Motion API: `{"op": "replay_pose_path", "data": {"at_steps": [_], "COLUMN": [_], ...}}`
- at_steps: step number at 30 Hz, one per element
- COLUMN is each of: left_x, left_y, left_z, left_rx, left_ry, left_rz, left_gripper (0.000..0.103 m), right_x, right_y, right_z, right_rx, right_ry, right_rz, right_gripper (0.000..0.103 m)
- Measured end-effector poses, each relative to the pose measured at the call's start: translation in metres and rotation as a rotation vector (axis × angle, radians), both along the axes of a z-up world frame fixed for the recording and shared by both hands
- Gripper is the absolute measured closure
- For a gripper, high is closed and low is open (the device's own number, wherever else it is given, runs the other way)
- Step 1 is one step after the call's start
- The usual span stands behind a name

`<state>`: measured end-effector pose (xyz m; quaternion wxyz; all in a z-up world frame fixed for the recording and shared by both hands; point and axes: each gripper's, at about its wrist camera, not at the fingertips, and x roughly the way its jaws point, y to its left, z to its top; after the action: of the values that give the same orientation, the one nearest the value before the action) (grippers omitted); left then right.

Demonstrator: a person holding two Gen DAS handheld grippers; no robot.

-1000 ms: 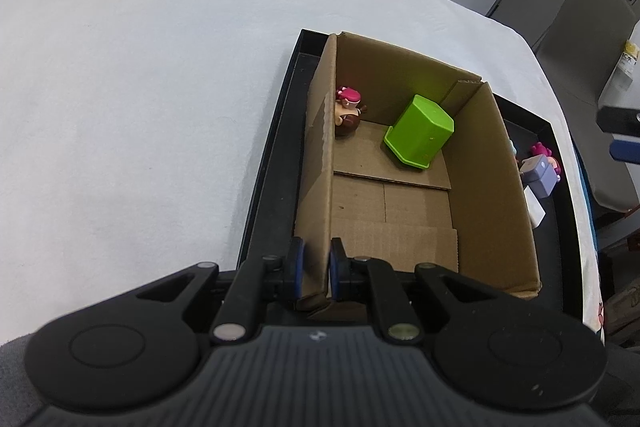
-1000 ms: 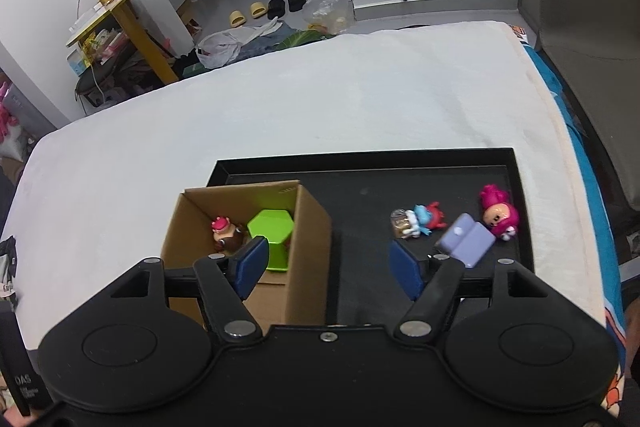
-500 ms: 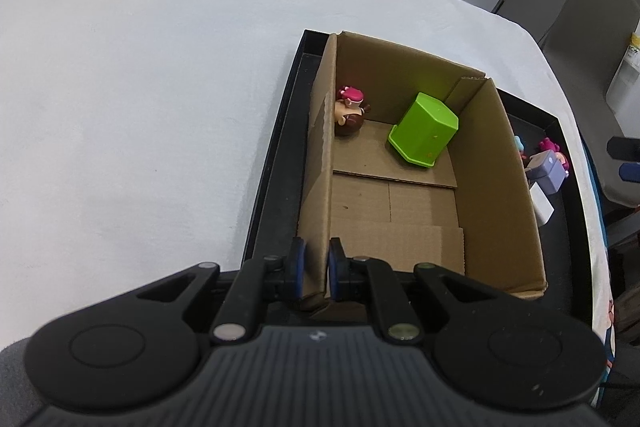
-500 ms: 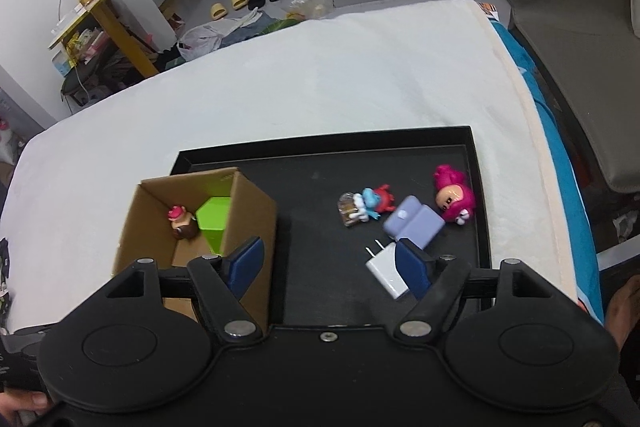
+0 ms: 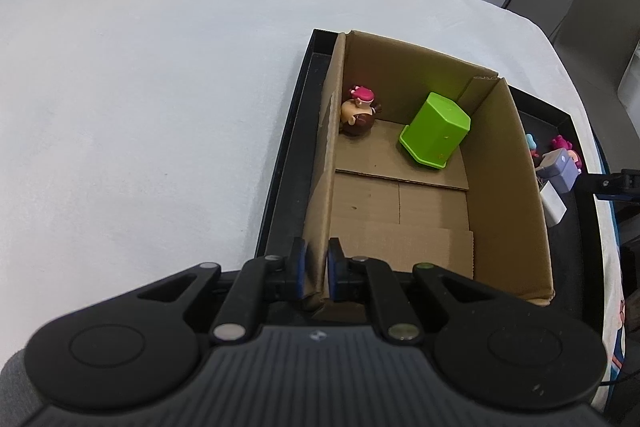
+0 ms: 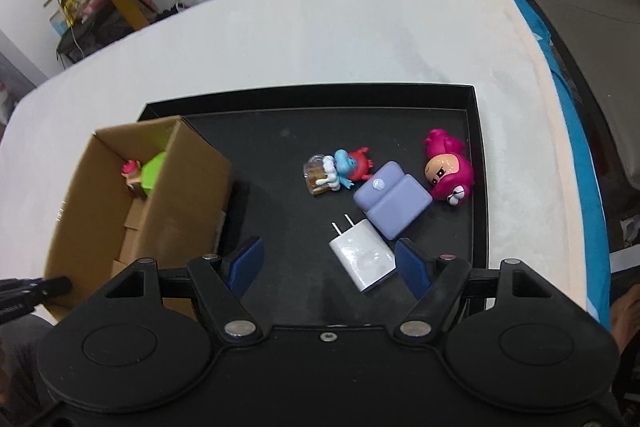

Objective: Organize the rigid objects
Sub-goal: 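Move the right tool to the white USB charger and grasp it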

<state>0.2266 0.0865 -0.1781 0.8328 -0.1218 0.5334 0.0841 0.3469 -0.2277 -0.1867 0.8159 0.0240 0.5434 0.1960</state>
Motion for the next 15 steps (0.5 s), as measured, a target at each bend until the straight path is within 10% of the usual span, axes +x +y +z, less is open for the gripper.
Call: {"op": "replay_pose_path", "data": {"at_steps": [15], "left_x": [0.002], "left_y": [-0.002], "left_z": [-0.002], "left_rx": [0.009], "left_ry": [0.008], "left_rz": [-0.001], "left_gripper": [0.093], "right_x": [0.015], "right_y": [0.009], "right_z": [-0.054], "right_rx": [-0.096], "right_ry": [0.052], "right_rz": [0.019], "right_gripper": [0.042]}}
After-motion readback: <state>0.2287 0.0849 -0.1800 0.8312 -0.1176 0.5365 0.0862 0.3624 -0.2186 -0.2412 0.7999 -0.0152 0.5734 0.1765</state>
